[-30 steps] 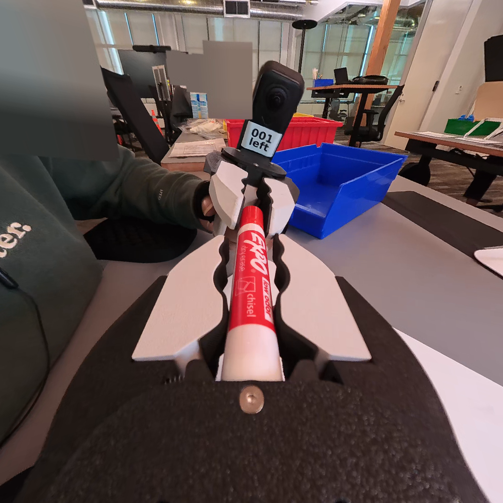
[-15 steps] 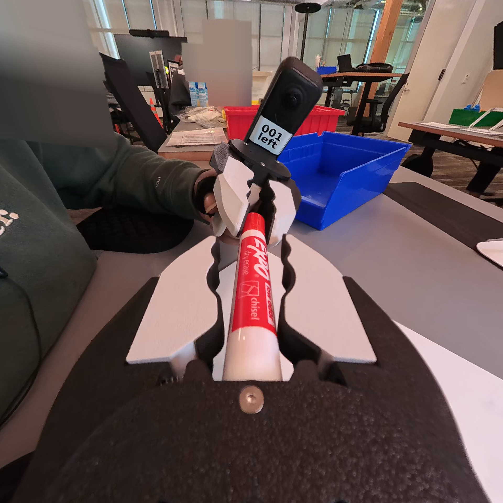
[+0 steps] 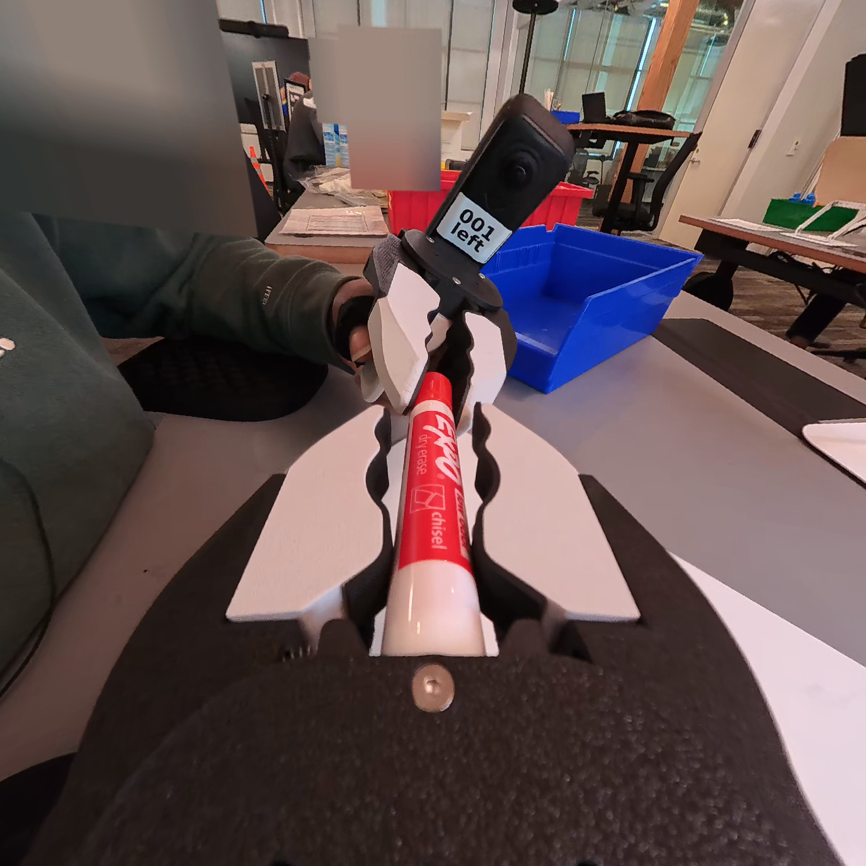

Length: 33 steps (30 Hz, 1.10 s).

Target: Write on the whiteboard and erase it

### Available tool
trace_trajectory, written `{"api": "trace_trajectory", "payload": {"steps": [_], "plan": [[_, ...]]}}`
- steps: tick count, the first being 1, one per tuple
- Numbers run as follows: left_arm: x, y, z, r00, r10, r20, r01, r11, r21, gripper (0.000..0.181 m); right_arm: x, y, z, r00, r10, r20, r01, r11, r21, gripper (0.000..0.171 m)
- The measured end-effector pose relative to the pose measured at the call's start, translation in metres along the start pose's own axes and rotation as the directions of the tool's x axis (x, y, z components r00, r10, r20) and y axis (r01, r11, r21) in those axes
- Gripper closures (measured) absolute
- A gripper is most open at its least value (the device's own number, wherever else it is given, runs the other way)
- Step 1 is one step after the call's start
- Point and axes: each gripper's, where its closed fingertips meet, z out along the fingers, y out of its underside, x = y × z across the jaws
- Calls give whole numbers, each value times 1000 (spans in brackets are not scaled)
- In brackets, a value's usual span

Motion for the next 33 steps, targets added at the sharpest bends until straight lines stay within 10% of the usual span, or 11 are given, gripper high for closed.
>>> {"api": "trace_trajectory", "payload": {"steps": [17,21,33], "plan": [[2,-4,-3,998,64,16,-64,997,29,162,2,-3,-1,996,82,29,-83,996,19,140],[-24,-15,-71,990,-20,139,-8,981,195,163,38,-32,-56,990,118,-72,-105,981,166,141],[-22,1,-79,950,136,281,-168,981,94,162,37,15,-33,995,84,-55,-89,992,-93,137]]}}
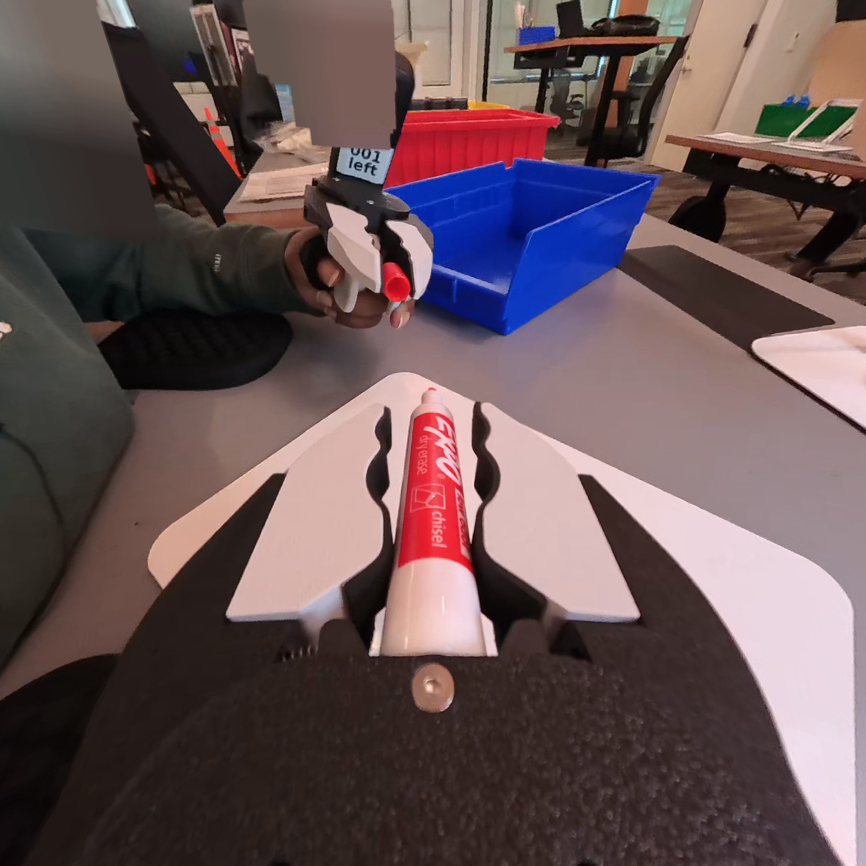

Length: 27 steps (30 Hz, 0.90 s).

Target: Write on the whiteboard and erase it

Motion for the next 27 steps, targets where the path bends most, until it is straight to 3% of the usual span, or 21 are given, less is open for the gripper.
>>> {"api": "trace_trajectory", "payload": {"steps": [7,18,27], "plan": [[-6,8,-10,998,37,56,-36,999,-9,162,5,-5,9,995,-80,-63,78,997,-25,138],[-12,5,-22,996,24,88,-30,997,71,162,-3,-34,46,989,-145,35,146,988,-48,137],[-13,11,-24,995,40,92,-45,998,53,162,-14,6,81,985,-95,145,131,955,-265,137]]}}
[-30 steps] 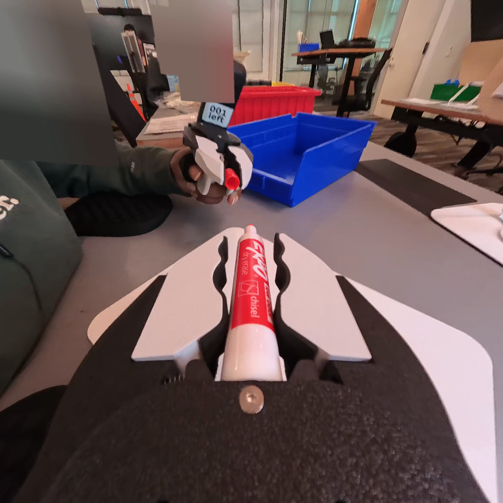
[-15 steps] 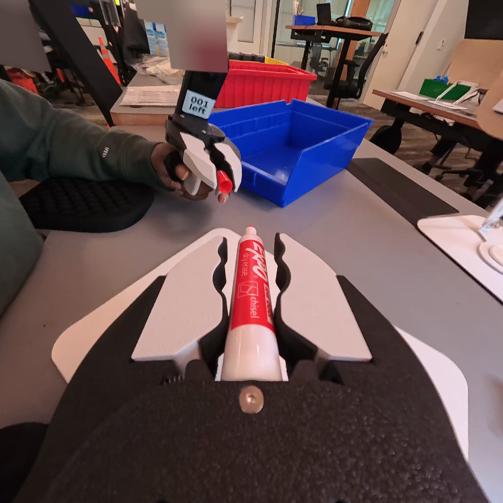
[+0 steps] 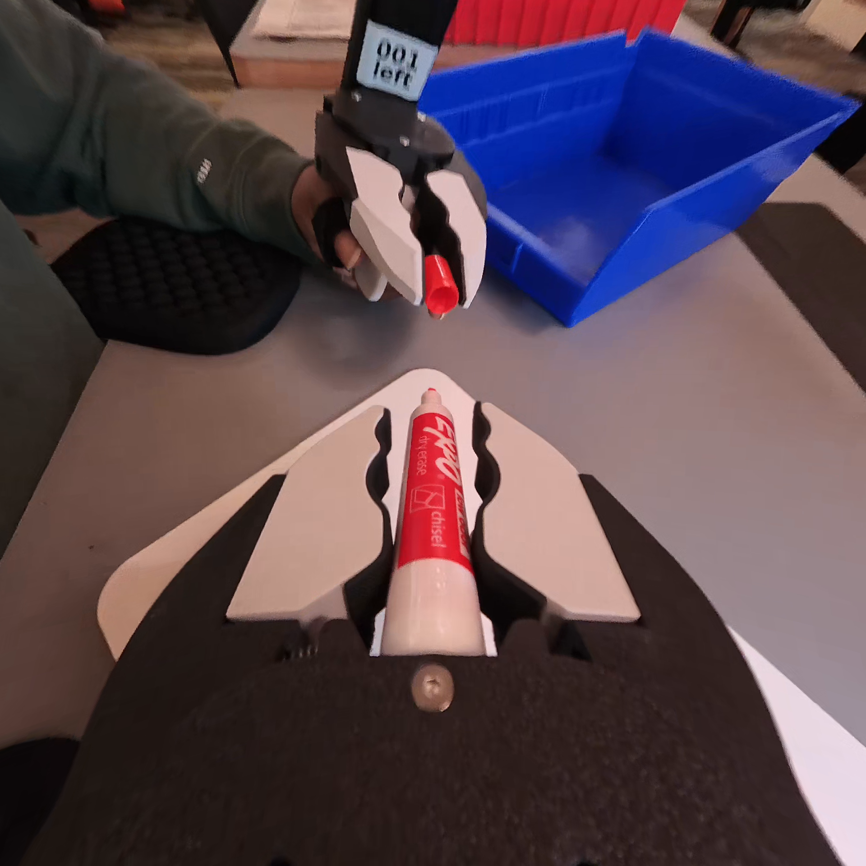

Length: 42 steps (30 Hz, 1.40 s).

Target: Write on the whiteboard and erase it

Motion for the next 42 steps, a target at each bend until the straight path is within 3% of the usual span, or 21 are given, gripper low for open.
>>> {"api": "trace_trajectory", "payload": {"steps": [8,20,42], "plan": [[0,1,-1,1000,12,-1,-12,1000,7,162,1,18,17,999,30,38,-26,993,-117,137],[2,-3,-1,988,147,49,-148,989,9,162,-4,17,25,997,31,65,-22,991,-131,137],[-4,1,0,985,151,83,-150,988,-23,161,-17,31,18,985,7,173,42,961,-275,137]]}}
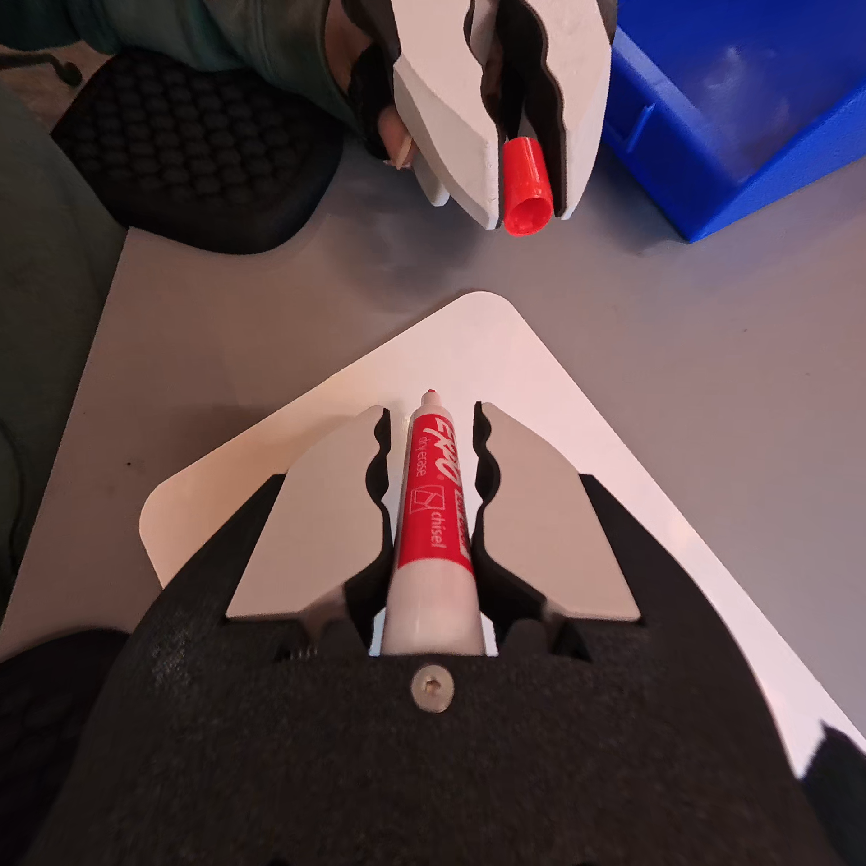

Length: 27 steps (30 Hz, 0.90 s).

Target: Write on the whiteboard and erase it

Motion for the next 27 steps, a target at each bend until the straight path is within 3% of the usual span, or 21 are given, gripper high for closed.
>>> {"api": "trace_trajectory", "payload": {"steps": [27], "plan": [[2,6,4,1000,1,0,-1,999,-38,161,14,12,22,1000,1,-24,-6,979,-205,139]]}}
